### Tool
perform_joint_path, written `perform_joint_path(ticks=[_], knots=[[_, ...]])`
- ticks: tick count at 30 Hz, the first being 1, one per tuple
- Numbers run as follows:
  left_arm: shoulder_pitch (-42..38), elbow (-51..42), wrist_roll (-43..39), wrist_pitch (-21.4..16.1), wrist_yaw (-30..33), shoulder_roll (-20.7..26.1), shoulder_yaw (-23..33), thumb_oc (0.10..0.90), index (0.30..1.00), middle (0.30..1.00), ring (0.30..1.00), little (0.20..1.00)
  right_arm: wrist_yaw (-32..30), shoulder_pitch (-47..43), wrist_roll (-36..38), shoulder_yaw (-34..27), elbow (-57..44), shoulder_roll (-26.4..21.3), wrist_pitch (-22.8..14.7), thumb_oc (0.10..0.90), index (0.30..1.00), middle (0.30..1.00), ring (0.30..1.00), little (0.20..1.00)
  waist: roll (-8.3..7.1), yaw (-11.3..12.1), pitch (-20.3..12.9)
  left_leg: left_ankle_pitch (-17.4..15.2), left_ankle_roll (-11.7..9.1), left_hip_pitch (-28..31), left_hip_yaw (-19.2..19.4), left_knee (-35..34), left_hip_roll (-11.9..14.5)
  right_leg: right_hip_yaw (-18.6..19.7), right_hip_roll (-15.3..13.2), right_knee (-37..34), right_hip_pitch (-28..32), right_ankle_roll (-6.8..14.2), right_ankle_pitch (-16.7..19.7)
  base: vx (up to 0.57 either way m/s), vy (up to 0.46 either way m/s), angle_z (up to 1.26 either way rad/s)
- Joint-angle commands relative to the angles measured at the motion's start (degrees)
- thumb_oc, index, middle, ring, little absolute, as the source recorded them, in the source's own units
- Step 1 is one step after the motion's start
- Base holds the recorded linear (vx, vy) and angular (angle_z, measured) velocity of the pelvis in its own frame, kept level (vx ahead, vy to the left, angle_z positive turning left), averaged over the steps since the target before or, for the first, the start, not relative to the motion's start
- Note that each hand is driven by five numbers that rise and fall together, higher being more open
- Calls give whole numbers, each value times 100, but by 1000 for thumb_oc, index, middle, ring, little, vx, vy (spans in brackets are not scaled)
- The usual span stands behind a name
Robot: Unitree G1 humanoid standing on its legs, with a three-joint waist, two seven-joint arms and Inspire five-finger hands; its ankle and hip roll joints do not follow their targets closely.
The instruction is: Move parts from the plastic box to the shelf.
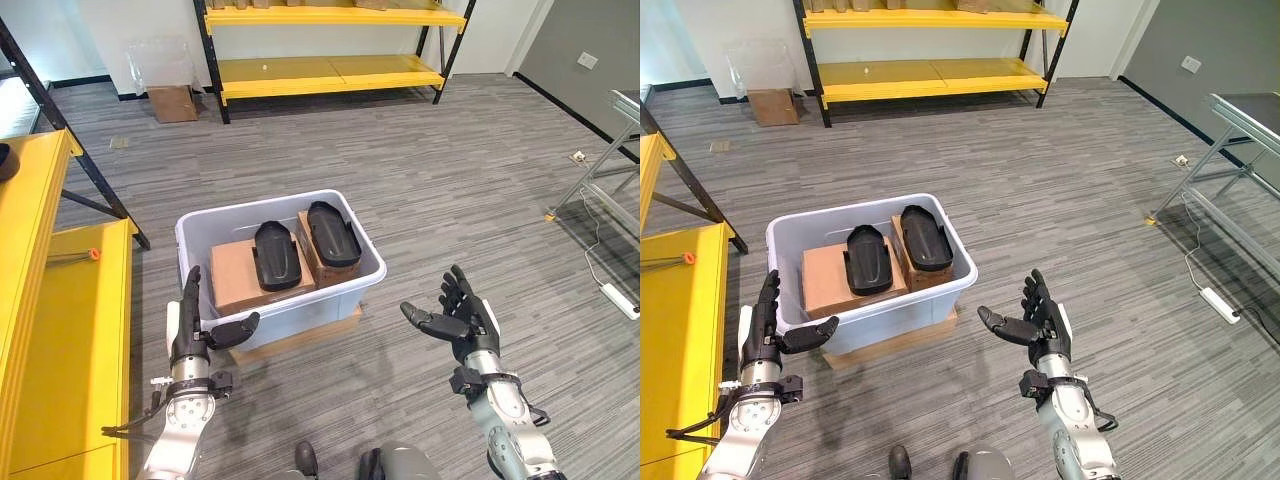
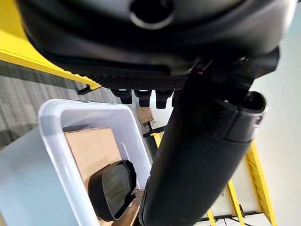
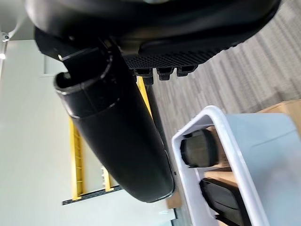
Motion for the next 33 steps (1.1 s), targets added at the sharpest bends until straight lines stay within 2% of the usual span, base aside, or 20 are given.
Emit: perform_joint_path(ticks=[1, 4, 6, 8, 9, 13, 16, 20, 24, 29, 31, 32, 33], knots=[[-238, -421, 105, -642, -88, 453, 139, 900, 1000, 1000, 1000, 1000, -14, -533, -67, -243, -321, 117, -536, 900, 1000, 1000, 1000, 1000, -103, -25, -235, -844, -320, 484, -488, -38, 1, 22, -50, -1135, 40, 51, 1570, 164, -193, 30], [-6, -523, 167, -544, -155, 486, 101, 900, 1000, 1000, 1000, 1000, -36, -610, -115, -282, -314, 117, -494, 900, 1000, 1000, 1000, 1000, -88, 87, -241, -932, -474, 659, -386, -38, 139, -260, -157, -1995, 91, 134, 1650, 156, -233, 22], [65, -535, 218, -544, -183, 503, 90, 900, 1000, 1000, 1000, 1000, -73, -600, -99, -283, -352, 114, -503, 900, 1000, 1000, 1000, 1000, -107, 108, -245, -956, -493, 690, -382, -38, 160, -283, -150, -2143, 101, 152, 1683, 113, -241, 12], [121, -480, 280, -588, -294, 523, 44, 900, 1000, 1000, 1000, 1000, -103, -524, -16, -308, -406, 87, -540, 900, 1000, 1000, 1000, 1000, -136, 82, -263, -959, -473, 715, -524, -38, 158, -38, -50, -2189, 41, 153, 1602, 172, -342, 16], [118, -479, 295, -636, -410, 521, 27, 900, 1000, 1000, 1000, 1000, -109, -430, -1, -358, -479, 40, -521, 900, 1000, 1000, 1000, 1000, -142, 15, -290, -959, -448, 721, -644, -38, 134, 230, 45, -2189, 100, 148, 1568, 159, -276, 31], [136, -636, 286, -614, -575, 583, 44, 900, 1000, 1000, 1000, 1000, -76, -264, -18, -377, -572, 31, -474, 900, 1000, 1000, 1000, 1000, -140, -108, -290, -1019, -450, 793, -696, -38, 147, 460, 96, -2108, 316, 130, 1664, 184, -297, 61], [228, -875, 194, -475, -627, 603, 70, 900, 1000, 1000, 1000, 1000, 121, -61, 106, -428, -675, -98, -388, 900, 1000, 1000, 1000, 1000, -107, -279, -321, -987, -553, 810, -661, -38, 276, 648, 239, -2007, 572, 6, 1395, 194, -266, -7], [335, -986, 106, -469, -573, 565, 67, 900, 1000, 1000, 1000, 1000, 357, 80, 143, -468, -765, -224, -415, 900, 1000, 1000, 1000, 1000, -32, -391, -356, -920, -714, 833, -540, -38, 452, 619, 340, -1950, 716, -175, 1117, 130, -185, -8], [114, -1023, 93, -440, -515, 553, -7, 900, 1000, 1000, 1000, 1000, 414, -43, 285, -469, -726, -404, -605, 900, 1000, 1000, 1000, 1000, 31, -438, -258, -628, -862, 611, -367, -6, 802, 516, 480, -1573, 628, -442, 710, 63, -292, -7], [-30, -1087, 309, -396, -508, 515, -41, 900, 1000, 1000, 1000, 1000, 603, -32, 356, -586, -709, -491, -635, 900, 1000, 1000, 1000, 1000, 94, -532, -192, -337, -966, 229, -187, 814, 977, 384, 538, -1315, 617, -684, 472, 68, -218, 6], [-64, -1098, 408, -382, -457, 531, -28, 900, 1000, 1000, 1000, 1000, 687, -47, 370, -596, -671, -509, -652, 900, 1000, 1000, 1000, 1000, 105, -540, -157, -66, -1002, -43, -141, 1530, 1032, 353, 562, -1317, 685, -803, 419, 44, -211, 17], [-143, -1100, 484, -360, -422, 566, -30, 900, 1000, 1000, 1000, 1000, 738, -71, 363, -582, -675, -524, -650, 900, 1000, 1000, 1000, 1000, 90, -534, -114, -72, -971, -312, -88, 2131, 982, 313, 555, -1282, 732, -883, 371, 35, -215, 16], [-170, -1092, 500, -376, -425, 575, -29, 900, 1000, 1000, 1000, 1000, 740, -69, 349, -568, -666, -523, -664, 900, 1000, 1000, 1000, 1000, 81, -524, -86, -35, -961, -456, -114, 2372, 943, 330, 560, -1265, 753, -909, 358, 34, -176, 19]])
